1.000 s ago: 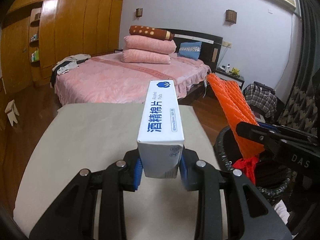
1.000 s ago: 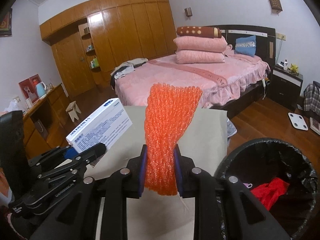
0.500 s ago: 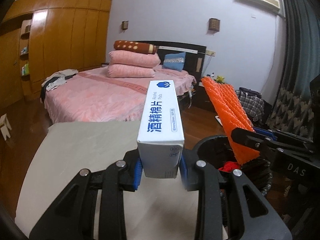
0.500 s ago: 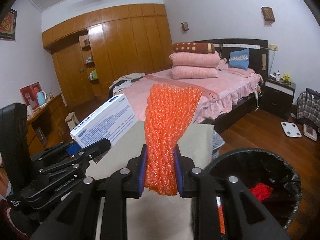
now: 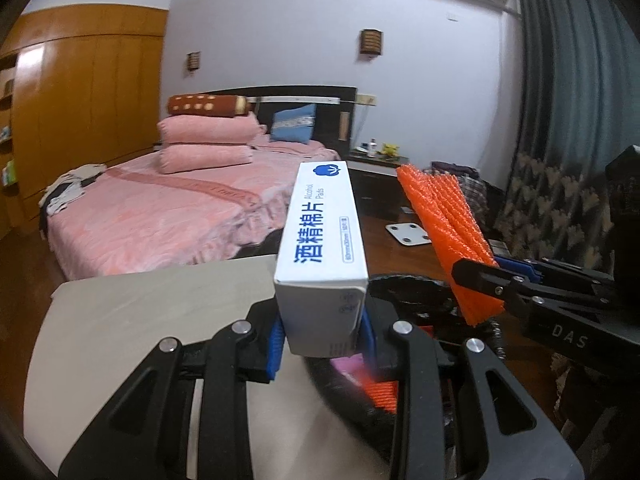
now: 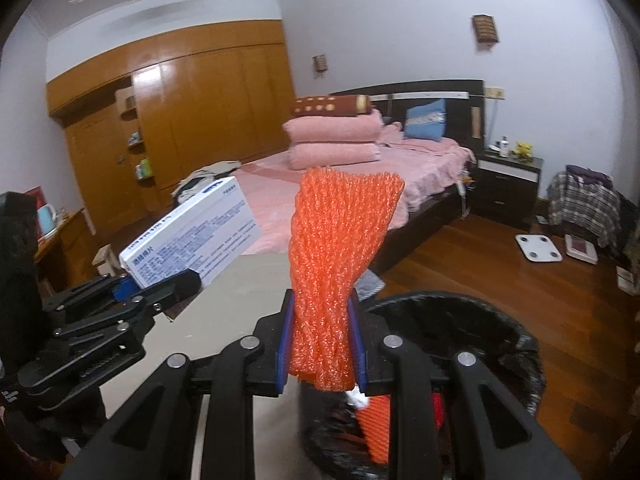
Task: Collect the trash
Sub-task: 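Carry the white box and orange pad over the bin and open both tools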
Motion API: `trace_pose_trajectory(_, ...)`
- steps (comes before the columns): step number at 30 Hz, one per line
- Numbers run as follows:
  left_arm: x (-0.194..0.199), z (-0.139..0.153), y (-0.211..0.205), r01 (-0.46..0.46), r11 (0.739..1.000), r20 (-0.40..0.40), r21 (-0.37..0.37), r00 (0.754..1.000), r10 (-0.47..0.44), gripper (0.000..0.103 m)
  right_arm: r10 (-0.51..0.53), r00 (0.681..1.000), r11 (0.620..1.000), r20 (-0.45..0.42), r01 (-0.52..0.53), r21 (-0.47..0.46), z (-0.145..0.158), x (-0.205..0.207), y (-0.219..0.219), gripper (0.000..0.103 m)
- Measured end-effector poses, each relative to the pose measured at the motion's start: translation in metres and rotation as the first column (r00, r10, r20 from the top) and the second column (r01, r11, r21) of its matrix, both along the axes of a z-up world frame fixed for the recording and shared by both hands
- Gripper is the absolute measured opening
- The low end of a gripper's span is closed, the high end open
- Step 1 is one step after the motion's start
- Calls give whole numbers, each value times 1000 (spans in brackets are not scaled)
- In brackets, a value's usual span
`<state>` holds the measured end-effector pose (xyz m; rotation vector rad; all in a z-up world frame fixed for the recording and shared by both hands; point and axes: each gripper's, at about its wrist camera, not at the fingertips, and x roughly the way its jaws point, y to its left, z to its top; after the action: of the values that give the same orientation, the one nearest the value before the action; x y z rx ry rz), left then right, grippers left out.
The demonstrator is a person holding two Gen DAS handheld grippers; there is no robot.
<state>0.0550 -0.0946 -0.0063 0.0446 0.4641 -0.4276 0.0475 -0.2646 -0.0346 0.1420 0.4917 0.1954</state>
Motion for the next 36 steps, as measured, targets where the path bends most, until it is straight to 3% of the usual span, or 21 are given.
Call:
trace_pose_trajectory(18,35,-43,-95,183,981,-76,59,981,-178,30,-155,987,988,-46,155,-20,-23,8,-78,24)
trace_pose_trajectory(36,86,-94,-141,223,966,-184,133,963,-197,30,-192,969,981,-154,191,-17,-67,40,-130,24)
